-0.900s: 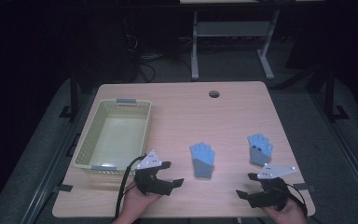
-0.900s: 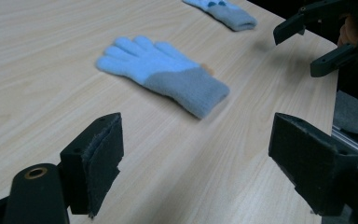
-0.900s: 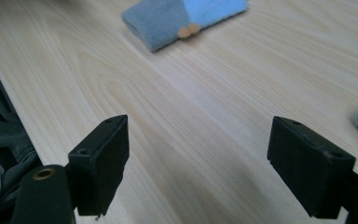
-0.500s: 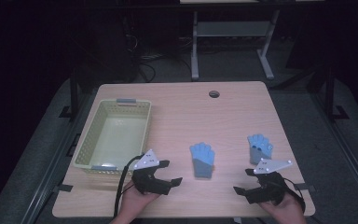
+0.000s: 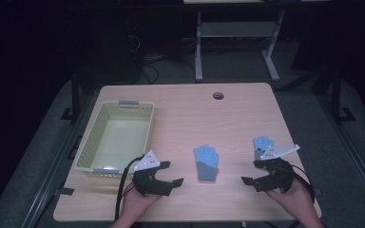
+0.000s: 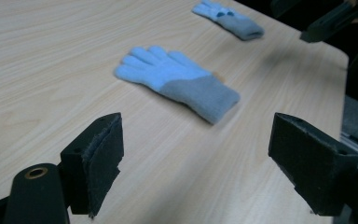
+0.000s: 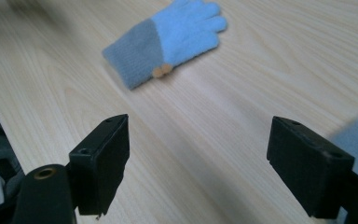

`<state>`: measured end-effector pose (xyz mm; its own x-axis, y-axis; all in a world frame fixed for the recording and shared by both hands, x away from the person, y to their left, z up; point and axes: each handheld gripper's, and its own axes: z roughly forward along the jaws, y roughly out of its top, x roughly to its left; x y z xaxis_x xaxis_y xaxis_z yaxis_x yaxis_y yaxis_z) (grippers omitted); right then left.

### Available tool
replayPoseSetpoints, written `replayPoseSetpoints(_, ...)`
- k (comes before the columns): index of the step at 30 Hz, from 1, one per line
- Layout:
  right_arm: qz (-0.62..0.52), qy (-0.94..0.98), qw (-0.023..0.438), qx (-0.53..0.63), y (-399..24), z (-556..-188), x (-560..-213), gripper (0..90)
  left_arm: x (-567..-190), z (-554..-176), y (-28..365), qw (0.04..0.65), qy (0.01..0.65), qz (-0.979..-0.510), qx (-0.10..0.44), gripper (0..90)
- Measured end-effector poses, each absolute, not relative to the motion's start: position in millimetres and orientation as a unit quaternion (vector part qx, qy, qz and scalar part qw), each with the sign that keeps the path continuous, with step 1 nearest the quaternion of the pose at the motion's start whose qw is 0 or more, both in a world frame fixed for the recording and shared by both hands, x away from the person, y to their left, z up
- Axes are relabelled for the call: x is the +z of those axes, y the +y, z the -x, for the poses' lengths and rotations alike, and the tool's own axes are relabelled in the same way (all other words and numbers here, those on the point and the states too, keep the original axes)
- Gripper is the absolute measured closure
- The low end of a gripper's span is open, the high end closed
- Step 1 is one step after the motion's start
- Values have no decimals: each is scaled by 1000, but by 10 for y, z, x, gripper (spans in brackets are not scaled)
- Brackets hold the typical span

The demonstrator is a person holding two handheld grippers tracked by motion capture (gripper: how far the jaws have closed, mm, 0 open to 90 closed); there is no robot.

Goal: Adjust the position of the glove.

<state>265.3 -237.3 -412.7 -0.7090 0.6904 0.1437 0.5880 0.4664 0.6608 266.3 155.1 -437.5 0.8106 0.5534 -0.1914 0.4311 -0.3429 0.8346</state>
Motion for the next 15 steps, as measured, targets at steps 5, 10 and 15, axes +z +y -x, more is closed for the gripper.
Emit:
replayPoseSetpoints(5, -377, 854, 69, 353, -2396, -2724, -4112, 208, -4386, -2711, 1534, 489, 305, -815, 57, 178)
replayPoseSetpoints(10, -366, 863, 74, 340, -2412, -2829, -4044, 225, -4391, -2715, 1493, 492, 303, -814, 56, 179)
replayPoseSetpoints(15, -368, 870, 72, 321, -2455, -2990, -3954, 228, -4398, -2719, 1484, 494, 298, -815, 52, 178)
